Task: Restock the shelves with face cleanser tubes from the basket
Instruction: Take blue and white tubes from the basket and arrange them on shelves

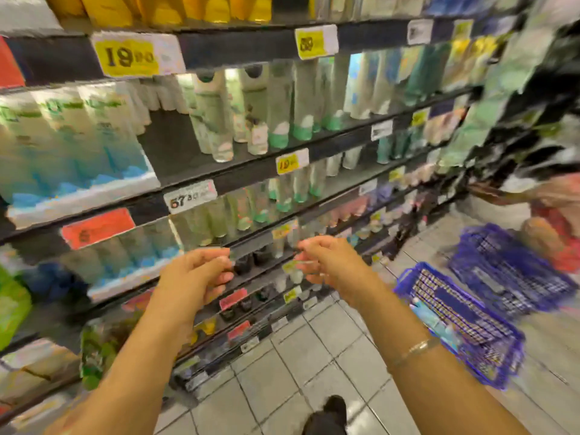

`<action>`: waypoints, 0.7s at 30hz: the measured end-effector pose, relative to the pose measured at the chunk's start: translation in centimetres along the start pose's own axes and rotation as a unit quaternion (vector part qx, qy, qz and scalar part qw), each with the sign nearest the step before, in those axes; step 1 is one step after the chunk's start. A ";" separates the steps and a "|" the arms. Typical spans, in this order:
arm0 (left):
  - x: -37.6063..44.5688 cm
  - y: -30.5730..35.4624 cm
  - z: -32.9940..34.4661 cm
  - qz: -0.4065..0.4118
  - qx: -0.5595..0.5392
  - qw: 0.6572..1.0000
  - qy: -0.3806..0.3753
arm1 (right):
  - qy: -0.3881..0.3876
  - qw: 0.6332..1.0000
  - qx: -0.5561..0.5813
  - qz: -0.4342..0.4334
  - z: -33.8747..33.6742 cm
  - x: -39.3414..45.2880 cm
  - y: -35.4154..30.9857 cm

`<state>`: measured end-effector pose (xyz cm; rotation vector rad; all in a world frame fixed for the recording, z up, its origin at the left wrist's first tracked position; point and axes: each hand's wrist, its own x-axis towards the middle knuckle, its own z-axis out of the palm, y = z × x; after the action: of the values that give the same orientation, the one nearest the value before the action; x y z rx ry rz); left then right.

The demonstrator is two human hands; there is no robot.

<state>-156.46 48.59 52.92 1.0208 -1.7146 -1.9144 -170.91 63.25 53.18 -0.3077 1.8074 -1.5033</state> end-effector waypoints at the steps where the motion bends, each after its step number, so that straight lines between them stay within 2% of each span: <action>1: 0.0 -1.1 1.3 -0.018 0.009 1.000 -0.016 | 0.019 1.000 0.009 0.022 -1.8 -0.5 1.6; 7: -0.2 -5.6 11.7 -0.103 0.070 0.986 -0.111 | 0.139 0.978 0.092 0.122 -13.5 -3.4 9.3; 13: 0.1 -9.0 26.8 -0.154 0.112 0.962 -0.194 | 0.240 0.942 0.160 0.169 -27.6 -5.5 15.9; 21: 1.2 -12.7 45.6 -0.206 0.144 0.935 -0.251 | 0.328 0.909 0.154 0.206 -43.7 -7.1 21.6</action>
<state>-187.75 81.79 40.15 1.1338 -2.2604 -2.3971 -189.53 105.98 37.26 0.7816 1.9061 -1.6483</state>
